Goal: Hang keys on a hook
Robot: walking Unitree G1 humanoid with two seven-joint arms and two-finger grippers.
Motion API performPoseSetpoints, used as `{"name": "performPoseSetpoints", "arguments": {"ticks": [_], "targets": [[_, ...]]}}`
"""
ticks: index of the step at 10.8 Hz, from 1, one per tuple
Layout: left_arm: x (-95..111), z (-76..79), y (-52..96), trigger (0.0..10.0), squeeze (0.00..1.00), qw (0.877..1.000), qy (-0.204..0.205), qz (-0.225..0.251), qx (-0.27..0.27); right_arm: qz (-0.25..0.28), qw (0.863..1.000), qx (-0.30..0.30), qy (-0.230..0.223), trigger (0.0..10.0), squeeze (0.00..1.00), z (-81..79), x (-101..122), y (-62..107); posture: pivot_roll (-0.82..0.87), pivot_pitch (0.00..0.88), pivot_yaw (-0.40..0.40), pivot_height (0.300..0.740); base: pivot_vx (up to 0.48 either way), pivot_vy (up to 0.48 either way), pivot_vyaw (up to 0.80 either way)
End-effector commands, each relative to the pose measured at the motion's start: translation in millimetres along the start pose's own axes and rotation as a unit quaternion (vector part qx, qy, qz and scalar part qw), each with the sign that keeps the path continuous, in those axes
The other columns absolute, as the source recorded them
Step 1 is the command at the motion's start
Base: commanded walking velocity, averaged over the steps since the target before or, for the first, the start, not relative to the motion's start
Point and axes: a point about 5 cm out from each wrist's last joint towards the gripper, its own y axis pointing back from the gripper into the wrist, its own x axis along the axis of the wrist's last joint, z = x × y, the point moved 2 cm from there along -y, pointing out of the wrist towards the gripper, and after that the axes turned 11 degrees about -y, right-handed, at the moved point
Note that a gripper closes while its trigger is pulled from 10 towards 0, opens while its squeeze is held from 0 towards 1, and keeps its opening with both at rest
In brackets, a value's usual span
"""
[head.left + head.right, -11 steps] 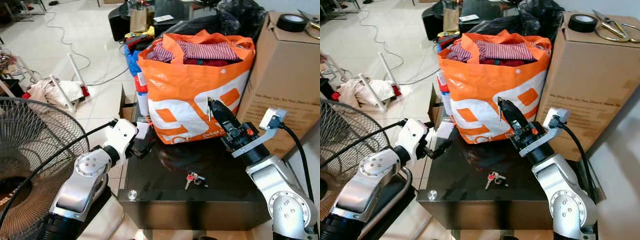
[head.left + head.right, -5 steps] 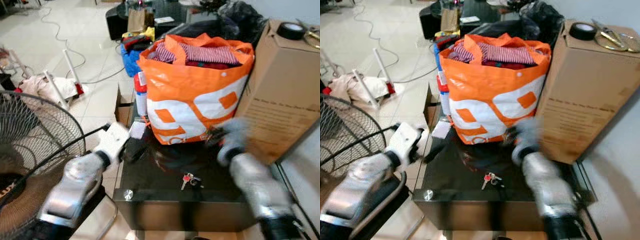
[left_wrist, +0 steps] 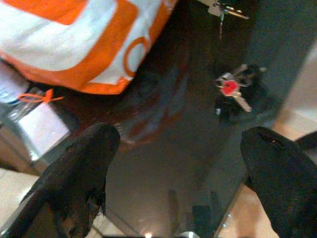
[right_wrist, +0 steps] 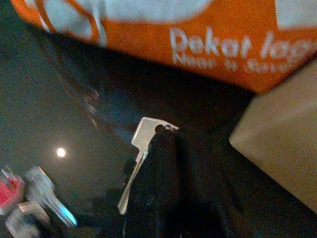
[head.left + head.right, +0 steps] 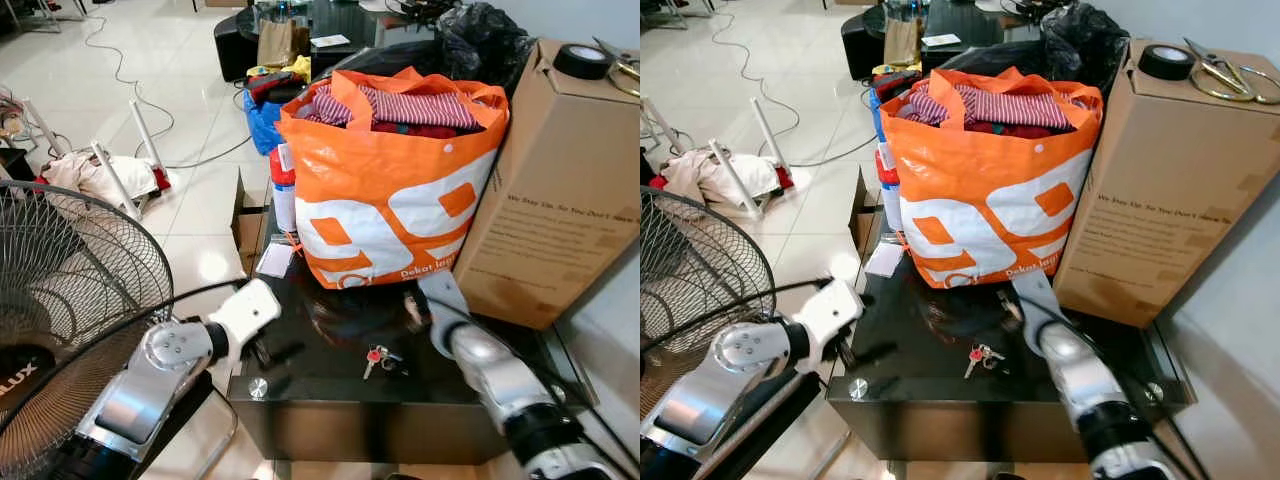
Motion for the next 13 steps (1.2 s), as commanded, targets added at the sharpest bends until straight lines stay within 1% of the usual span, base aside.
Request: {"name": "performPoseSetpoints", "arguments": {"ticks": [1, 2, 3, 4, 5, 7, 8, 9, 11, 12, 13], "targets": [[2, 4.9, -2.5, 10.0, 0.09, 1.000, -0.006, 0.005, -0.019, -0.014, 1.000, -0.001, 0.015, 0.0, 0.00, 1.9, -6, 1.8, -0.13, 0.000, 0.051, 0.740, 0.000, 0.000, 0.00], [2, 7.3, -5.1, 10.0, 0.10, 1.000, -0.005, 0.008, -0.024, -0.022, 1.000, -0.006, 0.011, 0.0, 0.00, 6.5, -13, 3.6, -0.14, 0.000, 0.053, 0.740, 0.000, 0.000, 0.00], [5, 10.8, -7.5, 10.0, 0.09, 0.999, -0.004, 0.012, -0.033, -0.041, 0.999, -0.005, 0.010, 0.0, 0.00, 9.3, -27, 6.1, -0.15, 0.000, 0.054, 0.740, 0.000, 0.000, 0.00], [5, 11.2, -7.6, 10.0, 0.09, 0.999, -0.004, 0.013, -0.034, -0.044, 0.999, -0.002, 0.011, 0.0, 0.00, 8.7, -29, 6.0, -0.15, 0.000, 0.054, 0.740, 0.000, 0.000, 0.00], [5, 12.0, -7.0, 10.0, 0.09, 0.999, -0.004, 0.014, -0.037, -0.056, 0.998, 0.009, 0.013, 0.0, 0.00, 3.0, -36, 5.5, -0.14, 0.000, 0.048, 0.740, 0.000, 0.000, 0.00], [3, 11.0, -5.1, 10.0, 0.09, 0.999, -0.003, 0.011, -0.034, -0.057, 0.998, 0.013, 0.009, 0.0, 0.00, -0.9, -37, 3.9, -0.13, 0.000, 0.041, 0.740, 0.000, 0.000, 0.00], [2, 10.9, -4.8, 10.0, 0.09, 0.999, -0.002, 0.010, -0.032, -0.061, 0.998, 0.020, 0.012, 9.8, 0.00, -4.8, -37, 1.5, -0.13, 0.000, 0.034, 0.740, 0.000, 0.000, 0.00], [2, 11.6, -4.8, 10.0, 0.09, 0.999, -0.001, 0.010, -0.031, -0.066, 0.997, 0.025, 0.016, 10.0, 0.00, -7.3, -38, 0.3, -0.13, 0.000, 0.033, 0.740, 0.000, 0.000, 0.00], [2, 10.9, -5.4, 10.0, 0.08, 1.000, 0.000, 0.010, -0.028, -0.076, 0.997, 0.020, 0.019, 10.0, 0.00, -7.7, -42, -2.0, -0.13, 0.000, 0.033, 0.740, 0.000, 0.000, 0.00], [2, 10.7, -5.4, 10.0, 0.08, 1.000, 0.000, 0.009, -0.027, -0.077, 0.997, 0.019, 0.015, 10.0, 0.09, -7.6, -43, -2.6, -0.13, 0.000, 0.034, 0.740, 0.000, 0.000, 0.00], [2, 10.5, -4.9, 10.0, 0.08, 1.000, -0.001, 0.009, -0.027, -0.078, 0.997, 0.017, 0.012, 10.0, 1.00, -7.9, -43, -3.3, -0.12, 0.000, 0.035, 0.740, 0.000, 0.000, 0.00]]}}
